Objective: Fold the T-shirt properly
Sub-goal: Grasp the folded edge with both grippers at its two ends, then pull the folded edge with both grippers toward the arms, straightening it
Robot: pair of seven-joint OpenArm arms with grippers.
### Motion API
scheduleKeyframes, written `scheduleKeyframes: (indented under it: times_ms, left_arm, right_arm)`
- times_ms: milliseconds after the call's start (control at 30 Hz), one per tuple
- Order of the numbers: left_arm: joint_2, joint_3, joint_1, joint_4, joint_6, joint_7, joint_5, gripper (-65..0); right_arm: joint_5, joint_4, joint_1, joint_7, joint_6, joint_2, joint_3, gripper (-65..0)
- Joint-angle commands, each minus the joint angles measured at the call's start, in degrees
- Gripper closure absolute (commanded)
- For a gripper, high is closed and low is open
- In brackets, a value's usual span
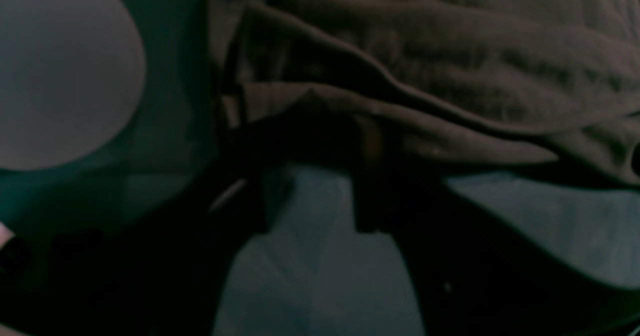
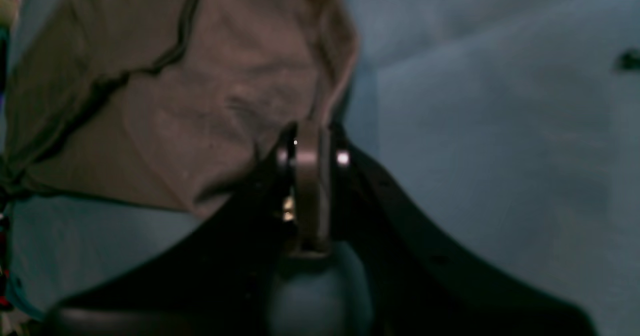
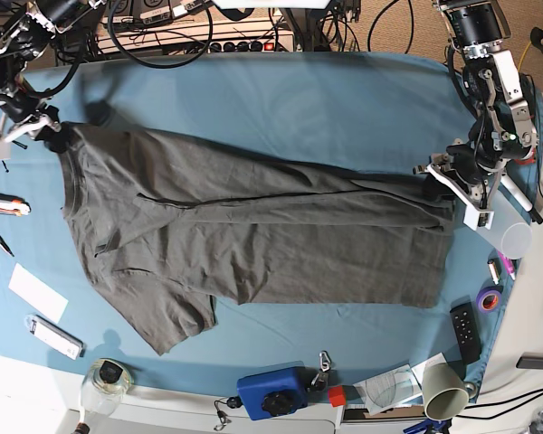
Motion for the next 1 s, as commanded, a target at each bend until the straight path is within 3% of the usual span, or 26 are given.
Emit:
scheduleKeyframes:
  times_ms: [0,100,300,433,500,667,767,833,933,967]
  left_arm:
    - [-0.6,-0.2,-0.8,0.9,0.0,-1.9,-0.6,-24.9]
    - [-0.7,-0.2,-0.8,0.9,-0.7,-2.1,-0.7,-24.9]
    - [-0.6,-0.1,-0.8,0.9,-3.5,-2.7,-4.2,-25.0]
    - [-0.5,0.0,-0.8,-1.2,0.8,-4.4,2.8,-25.0]
    - [-0.6,0.0,-0.8,-3.5,1.3,-5.8,4.8,-24.9]
    - [-0.5,0.0,-0.8,-6.5,-1.1,-5.8,-0.9,-25.0]
    - [-0.5,0.0,-0.8,-6.7,-0.3,-4.5,-1.8,-24.8]
    - [-0.5,0.0,-0.8,-6.7,0.9,-3.3,-1.8,-19.0]
    - [-0.5,0.0,-0.8,-6.7,0.8,-1.8,-3.4,0.0]
    - [-0.5,0.0,-0.8,-6.7,0.3,-1.8,-4.0,0.0]
  right_arm:
    - [0.6,1.0,0.3,0.9,0.2,1.2,-0.4,-10.0]
    - [-0.5,1.0,0.3,0.9,0.3,1.2,-1.5,-18.9]
    - [-0.6,1.0,0.2,0.8,0.3,1.2,-1.4,-19.0]
    - [-0.6,1.0,0.2,0.8,0.3,1.2,-1.4,-19.0]
    - [-0.5,1.0,0.2,0.9,0.3,1.2,-1.4,-19.0]
    - [-0.5,1.0,0.2,0.9,0.2,1.2,-1.4,-19.0]
    - [-0.5,1.0,0.2,0.9,0.2,1.2,-1.4,-19.0]
    - [-0.5,1.0,0.2,0.9,0.1,1.2,-1.4,-19.0]
    - [-0.5,1.0,0.2,0.9,0.1,1.2,-1.4,-18.9]
    - [-0.5,1.0,0.2,1.1,0.1,1.2,-1.4,-18.8]
